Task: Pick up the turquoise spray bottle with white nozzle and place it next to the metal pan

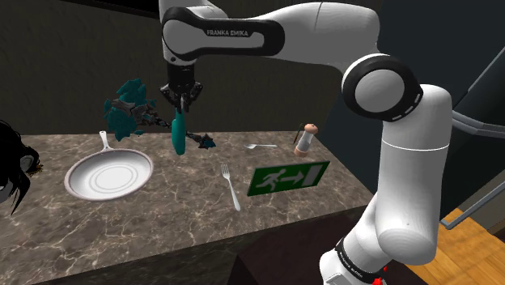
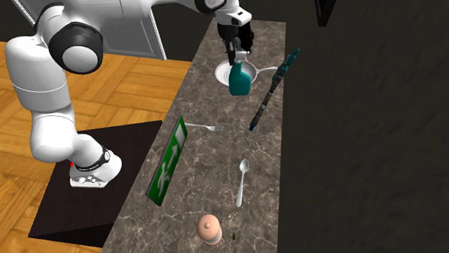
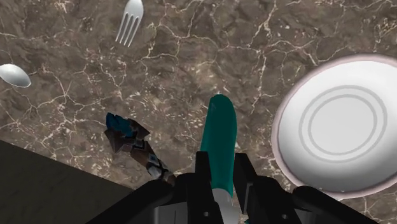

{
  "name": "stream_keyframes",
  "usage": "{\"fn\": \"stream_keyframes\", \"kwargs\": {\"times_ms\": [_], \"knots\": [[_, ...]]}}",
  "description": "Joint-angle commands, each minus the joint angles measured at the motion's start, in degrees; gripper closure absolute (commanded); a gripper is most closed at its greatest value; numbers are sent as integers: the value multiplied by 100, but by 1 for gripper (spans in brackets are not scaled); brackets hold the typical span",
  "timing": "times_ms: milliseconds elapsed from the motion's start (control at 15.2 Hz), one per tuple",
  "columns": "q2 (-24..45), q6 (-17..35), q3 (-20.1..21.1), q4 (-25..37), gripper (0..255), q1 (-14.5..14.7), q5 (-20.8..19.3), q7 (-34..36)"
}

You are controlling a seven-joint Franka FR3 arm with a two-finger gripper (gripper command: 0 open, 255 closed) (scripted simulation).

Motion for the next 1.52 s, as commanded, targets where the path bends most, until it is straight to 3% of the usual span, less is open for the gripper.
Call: {"fn": "stream_keyframes", "kwargs": {"times_ms": [0,660,1122,1188,1452], "knots": [[3,151,0,-146,255,0,-8,28],[88,859,-19,-776,255,-25,-55,128],[88,859,-19,-776,255,-25,-55,128],[88,858,-19,-776,0,-25,-55,129],[88,858,-19,-775,0,-25,-55,128]]}}
